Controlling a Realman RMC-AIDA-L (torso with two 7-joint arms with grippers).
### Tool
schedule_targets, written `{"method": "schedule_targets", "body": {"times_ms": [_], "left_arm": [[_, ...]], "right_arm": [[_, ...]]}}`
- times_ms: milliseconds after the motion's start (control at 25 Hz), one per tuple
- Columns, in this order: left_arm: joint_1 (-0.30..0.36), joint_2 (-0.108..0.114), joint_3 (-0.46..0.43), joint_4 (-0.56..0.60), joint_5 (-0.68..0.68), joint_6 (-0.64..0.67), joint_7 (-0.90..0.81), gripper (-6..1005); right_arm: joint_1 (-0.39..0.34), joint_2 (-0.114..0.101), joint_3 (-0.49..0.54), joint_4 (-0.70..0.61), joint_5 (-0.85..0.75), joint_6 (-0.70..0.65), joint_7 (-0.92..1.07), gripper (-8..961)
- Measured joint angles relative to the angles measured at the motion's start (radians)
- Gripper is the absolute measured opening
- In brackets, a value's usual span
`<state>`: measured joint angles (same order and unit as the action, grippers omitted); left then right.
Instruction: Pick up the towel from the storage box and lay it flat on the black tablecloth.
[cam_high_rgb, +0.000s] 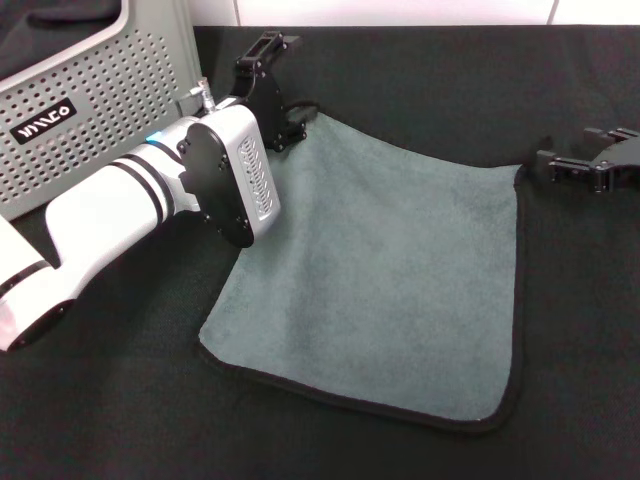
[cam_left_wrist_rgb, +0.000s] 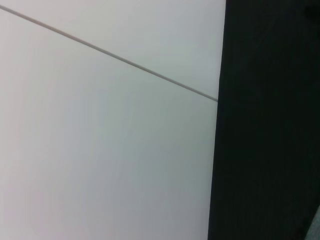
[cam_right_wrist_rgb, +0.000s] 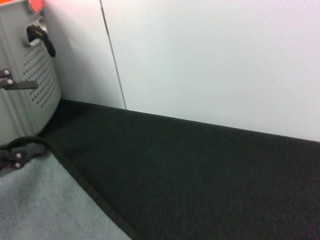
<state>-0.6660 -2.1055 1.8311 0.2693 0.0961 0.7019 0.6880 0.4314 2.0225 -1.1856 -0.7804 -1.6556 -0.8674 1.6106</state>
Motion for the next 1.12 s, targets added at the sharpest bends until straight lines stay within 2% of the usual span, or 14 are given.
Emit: {"method": "schedule_targets", "body": {"times_ms": [240,440,720,920,1120], "left_arm": [[0.005,-0.002,0.015,0.000,0.028,-0.025,0.009,893],[0.023,-0.002,0.054,0.016,0.037,-0.030,0.012,889],[0.128,0.005,0.058,0.158,0.031,-0.014,-0.006,888],[0.177,0.010,0.055,0.228,0.029,0.054,-0.200,888],[0.211,0.016,0.052,0.260,0.041,0.158,-0.558,888]], "right_arm": [[-0.013,0.001,0.001,-0.025,0.000,-0.010,0.001,799],[-0.015,0.001,0.001,-0.029,0.008,-0.013,0.002,799],[-0.029,0.000,0.002,-0.062,0.012,-0.044,0.002,799],[-0.080,-0.003,0.003,-0.165,0.056,-0.170,-0.009,799],[-0.106,-0.006,0.021,-0.248,0.095,-0.339,-0.013,799]]}}
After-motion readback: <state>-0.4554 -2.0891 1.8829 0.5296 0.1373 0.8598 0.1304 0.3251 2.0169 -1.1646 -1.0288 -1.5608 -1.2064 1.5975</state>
